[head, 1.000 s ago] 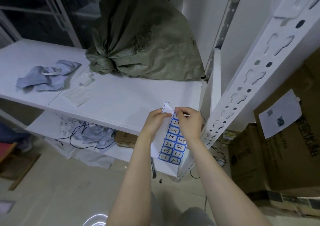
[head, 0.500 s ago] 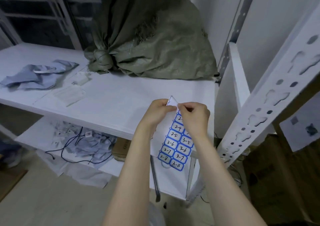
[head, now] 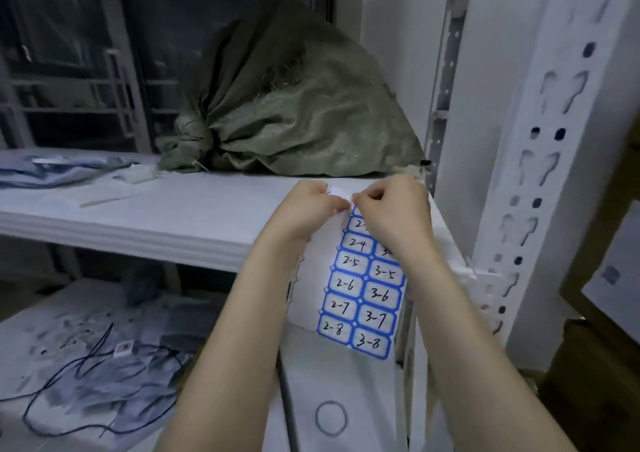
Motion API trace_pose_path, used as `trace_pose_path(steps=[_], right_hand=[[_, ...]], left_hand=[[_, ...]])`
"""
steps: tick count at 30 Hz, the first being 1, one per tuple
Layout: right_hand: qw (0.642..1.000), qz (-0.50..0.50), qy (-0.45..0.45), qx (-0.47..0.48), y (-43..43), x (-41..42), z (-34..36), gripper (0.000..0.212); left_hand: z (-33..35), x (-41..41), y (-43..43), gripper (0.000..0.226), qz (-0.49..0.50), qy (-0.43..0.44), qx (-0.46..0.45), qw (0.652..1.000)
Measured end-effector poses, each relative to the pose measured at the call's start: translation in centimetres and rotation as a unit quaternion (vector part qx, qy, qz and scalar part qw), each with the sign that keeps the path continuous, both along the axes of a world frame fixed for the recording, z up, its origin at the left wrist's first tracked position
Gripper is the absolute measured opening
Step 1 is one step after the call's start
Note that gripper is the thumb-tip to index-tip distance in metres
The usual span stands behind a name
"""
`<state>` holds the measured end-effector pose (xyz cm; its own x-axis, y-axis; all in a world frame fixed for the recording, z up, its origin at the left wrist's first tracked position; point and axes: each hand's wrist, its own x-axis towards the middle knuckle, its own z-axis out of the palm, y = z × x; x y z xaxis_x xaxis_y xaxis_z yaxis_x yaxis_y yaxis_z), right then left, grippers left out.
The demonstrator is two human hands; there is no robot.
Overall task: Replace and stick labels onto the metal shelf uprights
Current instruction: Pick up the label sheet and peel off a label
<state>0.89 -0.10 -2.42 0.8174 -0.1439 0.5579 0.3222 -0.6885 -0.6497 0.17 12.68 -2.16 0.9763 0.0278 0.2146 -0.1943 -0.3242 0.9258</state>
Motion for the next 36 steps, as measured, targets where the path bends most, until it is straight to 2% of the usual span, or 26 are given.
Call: trace_pose_path(steps=[2, 5, 9, 11, 16, 20, 23, 29, 34, 36], right_hand=[[0.999, -0.004, -0.052, 0.007, -0.1, -1.6, -0.5, 0.048], [0.997, 0.005, -0.075, 0.034, -0.3, -4.6, -0.8, 0.036], [0.997, -0.003, -0.067, 0.043, -1.4, -8.4, -1.3, 0.032], [0.998, -0.011, -0.053, 0.037, -2.1, -10.2, -1.4, 0.035], [0.999, -0.003, -0.04, 0.028, -2.9, -13.1, -1.6, 0.03], [0.996, -0.05, -0.067, 0.012, -3.3, -13.3, -1.8, 0.041], [0.991, -0.082, -0.098, 0.026, -3.7, -13.0, -1.9, 0.042], [0.973, -0.136, -0.162, 0.091, -3.9, -13.0, -1.4, 0.027], [0.947, -0.112, -0.213, 0.212, -4.9, -13.0, -1.0, 0.022], [0.939, -0.082, -0.202, 0.265, -4.9, -13.1, -1.2, 0.022]], left_hand=[[-0.6, -1.6, -0.2, 0.002, -0.016, -0.043, -0.021, 0.999], [-1.3, -4.3, -0.6, 0.004, -0.028, -0.072, -0.03, 0.997], [-2.3, -7.7, -1.4, 0.024, -0.046, -0.072, -0.026, 0.996], [-2.4, -9.2, -1.7, 0.014, -0.073, -0.075, -0.046, 0.993], [-1.8, -11.8, -2.1, 0.012, -0.104, -0.062, -0.044, 0.992], [-1.5, -12.7, -2.2, 0.011, -0.11, -0.062, -0.028, 0.992], [-1.3, -12.9, -2.2, 0.015, -0.098, -0.052, -0.017, 0.994], [-1.2, -12.5, -2.4, 0.017, -0.073, -0.029, -0.019, 0.997], [-1.0, -9.7, -1.9, 0.008, 0.032, -0.033, -0.067, 0.997], [-0.6, -7.4, -1.9, 0.004, 0.082, -0.039, -0.093, 0.992]])
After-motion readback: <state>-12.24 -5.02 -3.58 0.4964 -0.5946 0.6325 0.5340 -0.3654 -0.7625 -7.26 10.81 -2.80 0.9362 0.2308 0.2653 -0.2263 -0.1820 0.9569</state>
